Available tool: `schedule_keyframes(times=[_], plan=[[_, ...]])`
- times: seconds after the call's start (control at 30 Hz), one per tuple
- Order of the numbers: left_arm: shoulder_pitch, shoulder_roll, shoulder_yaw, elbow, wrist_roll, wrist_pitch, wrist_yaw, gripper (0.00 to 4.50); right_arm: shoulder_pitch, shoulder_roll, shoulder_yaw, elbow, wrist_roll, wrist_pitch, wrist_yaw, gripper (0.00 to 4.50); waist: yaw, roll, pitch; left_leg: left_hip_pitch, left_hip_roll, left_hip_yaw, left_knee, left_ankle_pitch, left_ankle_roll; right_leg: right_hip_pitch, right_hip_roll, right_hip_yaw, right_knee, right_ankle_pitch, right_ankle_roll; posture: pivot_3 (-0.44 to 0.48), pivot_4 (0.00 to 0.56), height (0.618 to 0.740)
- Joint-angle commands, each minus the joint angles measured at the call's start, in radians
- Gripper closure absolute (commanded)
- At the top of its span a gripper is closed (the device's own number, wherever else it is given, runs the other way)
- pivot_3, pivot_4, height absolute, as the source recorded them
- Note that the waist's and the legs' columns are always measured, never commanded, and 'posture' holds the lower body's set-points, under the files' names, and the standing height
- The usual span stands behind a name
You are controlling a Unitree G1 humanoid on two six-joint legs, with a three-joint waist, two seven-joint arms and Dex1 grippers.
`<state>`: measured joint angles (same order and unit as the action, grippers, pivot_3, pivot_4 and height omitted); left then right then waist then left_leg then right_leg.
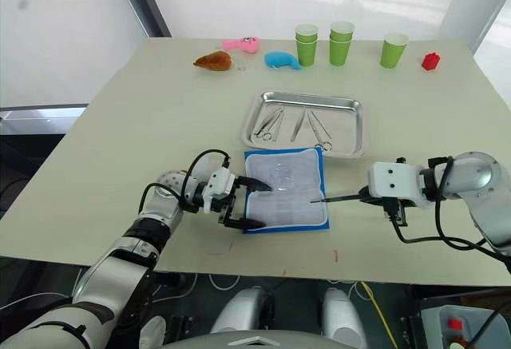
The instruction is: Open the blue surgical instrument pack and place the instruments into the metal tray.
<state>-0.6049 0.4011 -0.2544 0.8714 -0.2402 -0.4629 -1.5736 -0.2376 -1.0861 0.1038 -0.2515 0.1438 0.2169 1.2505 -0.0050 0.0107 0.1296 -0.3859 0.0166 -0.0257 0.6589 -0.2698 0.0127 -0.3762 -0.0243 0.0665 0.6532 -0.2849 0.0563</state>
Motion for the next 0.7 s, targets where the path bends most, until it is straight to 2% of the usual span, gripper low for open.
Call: schedule_keyframes(times=[0.03,0.27,0.47,0.7], plan=[[0.075,-0.023,-0.080,0.087,0.079,0.020,-0.041,0.00,-0.005,0.006,-0.117,0.007,0.079,0.034,-0.020,4.49,-0.002,0.000,0.000,0.000,0.000,0.000,0.000,0.000,0.000,0.000,0.000,0.000,0.000,0.000,0.000,0.000,0.150,0.740],[0.067,-0.030,-0.079,0.096,0.082,0.016,-0.041,0.00,-0.113,0.202,-0.196,0.017,0.216,0.272,-0.218,4.49,0.001,0.001,0.000,0.001,0.000,0.000,0.000,0.000,0.000,0.001,-0.001,0.000,0.000,0.001,0.001,0.000,0.150,0.740],[0.063,-0.031,-0.074,0.099,0.084,0.014,-0.041,0.00,-0.256,0.403,-0.210,0.097,0.194,0.500,-0.539,4.49,0.001,0.002,-0.001,0.001,-0.006,-0.002,-0.003,0.001,0.002,0.000,-0.005,0.000,0.000,0.003,0.000,0.000,0.150,0.740],[0.066,-0.030,-0.068,0.093,0.085,0.016,-0.041,0.00,-0.376,0.567,-0.173,0.227,0.135,0.579,-0.759,4.49,0.005,0.004,-0.002,0.001,-0.010,-0.002,-0.007,0.002,0.004,0.000,-0.009,-0.001,0.001,0.002,0.002,0.000,0.150,0.740]])
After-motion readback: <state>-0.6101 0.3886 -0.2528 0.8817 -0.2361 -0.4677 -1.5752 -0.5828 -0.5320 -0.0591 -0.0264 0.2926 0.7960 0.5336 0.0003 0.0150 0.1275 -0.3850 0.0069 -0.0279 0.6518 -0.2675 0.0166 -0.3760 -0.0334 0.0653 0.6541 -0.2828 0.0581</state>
